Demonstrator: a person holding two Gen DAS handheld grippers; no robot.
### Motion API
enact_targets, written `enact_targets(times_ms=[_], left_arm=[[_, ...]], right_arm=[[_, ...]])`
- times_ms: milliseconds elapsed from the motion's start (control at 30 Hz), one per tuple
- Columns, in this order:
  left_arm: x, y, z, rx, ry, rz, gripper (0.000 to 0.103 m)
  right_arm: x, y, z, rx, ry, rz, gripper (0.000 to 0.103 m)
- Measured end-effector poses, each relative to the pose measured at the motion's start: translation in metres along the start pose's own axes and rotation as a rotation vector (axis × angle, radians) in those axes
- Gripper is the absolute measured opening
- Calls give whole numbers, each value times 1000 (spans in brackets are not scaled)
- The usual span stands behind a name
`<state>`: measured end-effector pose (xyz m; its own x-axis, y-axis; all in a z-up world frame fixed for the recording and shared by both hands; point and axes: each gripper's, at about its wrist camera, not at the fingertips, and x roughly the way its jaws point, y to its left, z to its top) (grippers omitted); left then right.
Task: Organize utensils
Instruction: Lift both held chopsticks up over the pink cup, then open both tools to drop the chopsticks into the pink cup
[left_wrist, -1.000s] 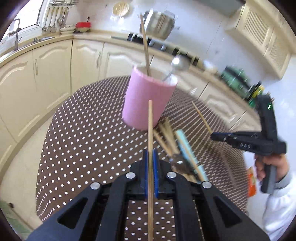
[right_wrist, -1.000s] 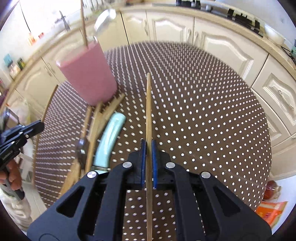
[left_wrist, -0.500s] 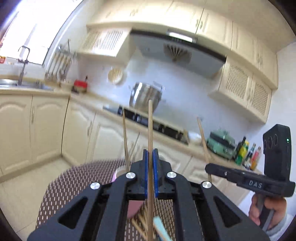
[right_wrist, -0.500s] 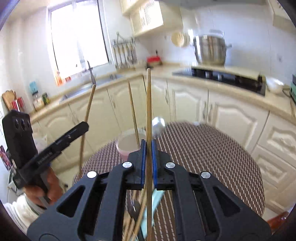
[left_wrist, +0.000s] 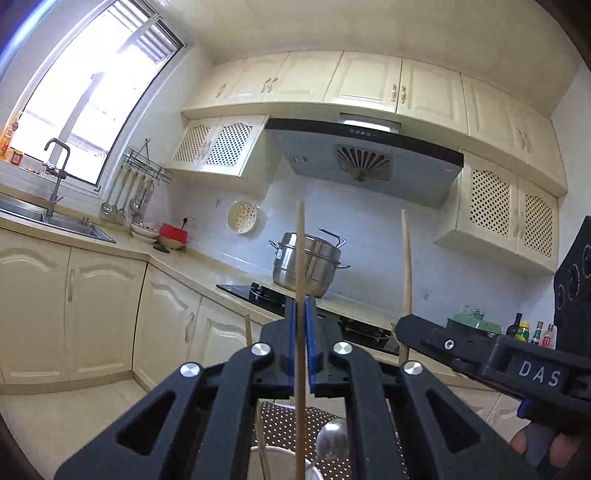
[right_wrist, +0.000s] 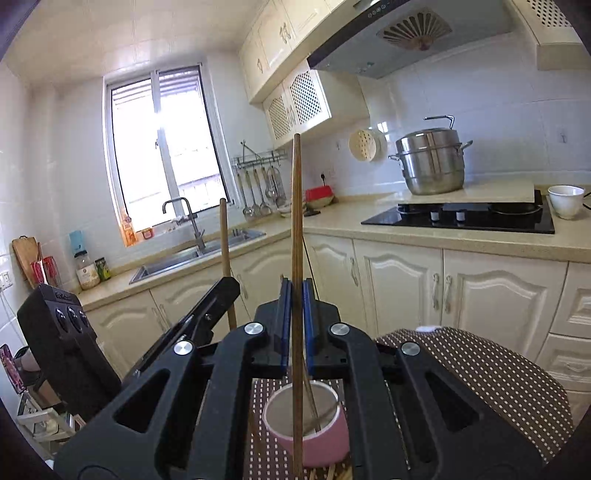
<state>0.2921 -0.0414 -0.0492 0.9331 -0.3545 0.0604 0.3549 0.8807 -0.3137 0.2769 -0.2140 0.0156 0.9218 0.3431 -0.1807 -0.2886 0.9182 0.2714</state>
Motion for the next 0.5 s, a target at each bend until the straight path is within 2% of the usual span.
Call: enact_targets(times_ms=[133,267,500], left_arm=[[4,10,2,-18,-49,29,5],[13,12,-1,-7,-70,60,5],[23,16,-18,22,-22,78,5]], right_arm=[[9,0,-3,-6,-56,-11,7],[21,-6,-10,1,-73,-26,7],[36,-14,-30,0,-28,-37,7]])
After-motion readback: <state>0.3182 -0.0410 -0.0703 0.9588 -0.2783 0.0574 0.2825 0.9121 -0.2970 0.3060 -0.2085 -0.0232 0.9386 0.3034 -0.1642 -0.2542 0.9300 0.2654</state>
